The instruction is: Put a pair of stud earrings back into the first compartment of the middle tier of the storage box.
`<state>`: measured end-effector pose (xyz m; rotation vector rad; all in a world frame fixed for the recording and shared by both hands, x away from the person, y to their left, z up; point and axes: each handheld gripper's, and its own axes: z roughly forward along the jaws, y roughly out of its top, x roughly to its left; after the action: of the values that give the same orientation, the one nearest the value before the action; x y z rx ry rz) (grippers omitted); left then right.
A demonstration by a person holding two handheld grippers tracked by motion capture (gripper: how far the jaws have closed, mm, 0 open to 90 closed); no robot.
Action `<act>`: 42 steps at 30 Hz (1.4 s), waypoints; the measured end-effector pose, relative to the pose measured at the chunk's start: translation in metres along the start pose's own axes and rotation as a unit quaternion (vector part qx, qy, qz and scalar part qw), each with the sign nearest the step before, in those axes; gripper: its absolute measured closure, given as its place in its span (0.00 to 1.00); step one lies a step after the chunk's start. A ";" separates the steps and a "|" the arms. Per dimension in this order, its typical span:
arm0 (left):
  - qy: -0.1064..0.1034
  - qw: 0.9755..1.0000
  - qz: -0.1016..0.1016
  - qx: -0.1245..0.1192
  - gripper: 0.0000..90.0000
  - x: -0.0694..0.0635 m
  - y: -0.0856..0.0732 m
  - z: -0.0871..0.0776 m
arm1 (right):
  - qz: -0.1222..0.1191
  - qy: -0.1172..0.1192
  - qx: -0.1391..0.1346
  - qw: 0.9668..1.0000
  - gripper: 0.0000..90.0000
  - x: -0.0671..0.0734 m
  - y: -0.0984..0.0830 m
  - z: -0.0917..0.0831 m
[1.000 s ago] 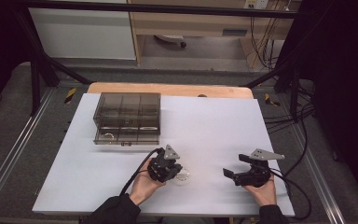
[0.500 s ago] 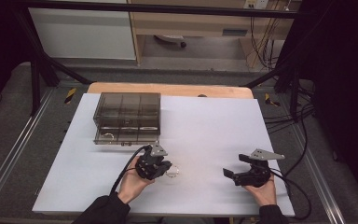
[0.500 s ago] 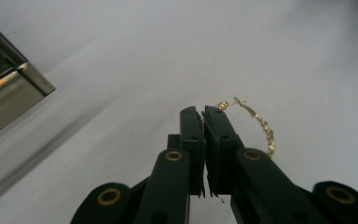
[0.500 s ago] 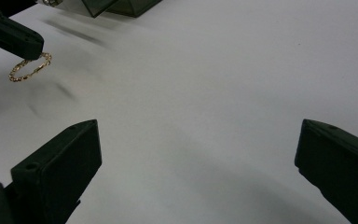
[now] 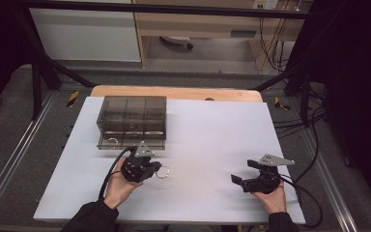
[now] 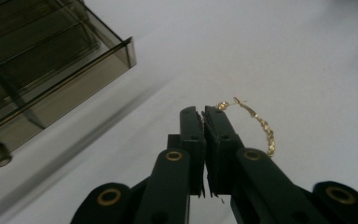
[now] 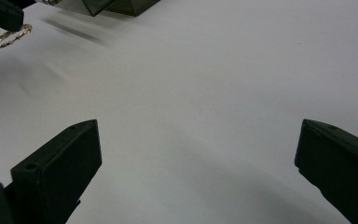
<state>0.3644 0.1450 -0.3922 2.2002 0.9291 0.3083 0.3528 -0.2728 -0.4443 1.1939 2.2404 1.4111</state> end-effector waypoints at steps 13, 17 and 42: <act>0.023 1.000 -0.020 -0.003 0.96 0.029 -0.007 -0.021 | 0.001 -0.001 0.000 1.000 0.01 0.000 0.000 0.000; 0.033 0.999 -0.028 -0.003 0.96 0.042 -0.009 -0.029 | 0.001 -0.001 0.000 1.000 0.01 0.000 0.000 0.000; 0.084 0.994 -0.070 -0.014 0.96 0.097 -0.007 -0.059 | 0.000 -0.001 0.001 1.000 0.01 0.000 0.000 0.000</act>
<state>0.4022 0.2469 -0.3599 2.0949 1.1573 0.4427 0.3531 -0.2729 -0.4445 1.1953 2.2422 1.4071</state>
